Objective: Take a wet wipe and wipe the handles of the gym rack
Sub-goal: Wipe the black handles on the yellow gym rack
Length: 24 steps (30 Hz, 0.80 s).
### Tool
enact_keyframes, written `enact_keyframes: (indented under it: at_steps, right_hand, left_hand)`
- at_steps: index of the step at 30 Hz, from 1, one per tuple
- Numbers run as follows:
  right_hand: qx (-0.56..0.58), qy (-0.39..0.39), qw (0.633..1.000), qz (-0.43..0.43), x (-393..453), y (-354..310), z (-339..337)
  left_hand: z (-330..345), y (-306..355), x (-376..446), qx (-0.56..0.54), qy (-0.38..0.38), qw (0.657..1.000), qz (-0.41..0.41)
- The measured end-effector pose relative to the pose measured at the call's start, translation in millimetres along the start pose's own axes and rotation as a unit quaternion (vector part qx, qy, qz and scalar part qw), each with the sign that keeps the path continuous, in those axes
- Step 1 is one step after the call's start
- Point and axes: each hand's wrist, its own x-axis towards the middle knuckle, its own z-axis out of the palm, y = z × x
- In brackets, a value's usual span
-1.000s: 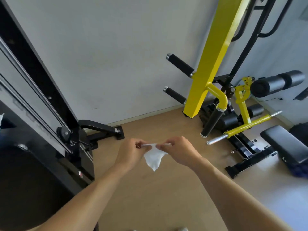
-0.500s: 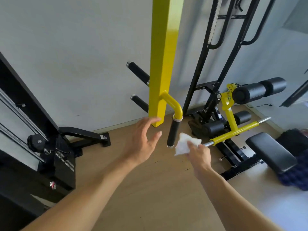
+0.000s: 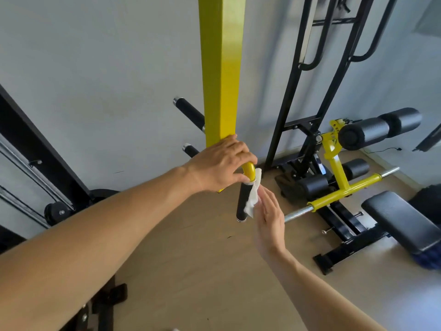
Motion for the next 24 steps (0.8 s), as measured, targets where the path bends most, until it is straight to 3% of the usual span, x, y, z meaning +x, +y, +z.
enact_keyframes:
  at_steps: [5, 10, 14, 19, 21, 24]
  right_hand:
    - [-0.089, -0.018, 0.995, 0.045, 23, 4, 11]
    - [-0.045, -0.031, 0.991, 0.121, 14, 6, 22]
    - [-0.093, -0.011, 0.992, 0.080, 13, -1, 22]
    - [-0.008, -0.128, 0.991, -0.029, -1, -15, 11]
    - [-0.027, -0.088, 0.996, -0.021, -6, -9, 9]
    - [-0.028, 0.016, 0.996, 0.084, 6, -3, 13]
  left_hand:
    - [5, -1, 10, -0.034, -0.046, 0.998, -0.015]
    - [7, 0, 11, -0.041, -0.045, 0.998, -0.022]
    - [9, -1, 14, -0.052, -0.063, 0.996, -0.026]
    - [14, -3, 13, -0.055, -0.057, 0.997, -0.019]
    - [13, -5, 12, -0.064, -0.060, 0.996, -0.016]
    - [11, -4, 10, -0.081, -0.065, 0.994, -0.022]
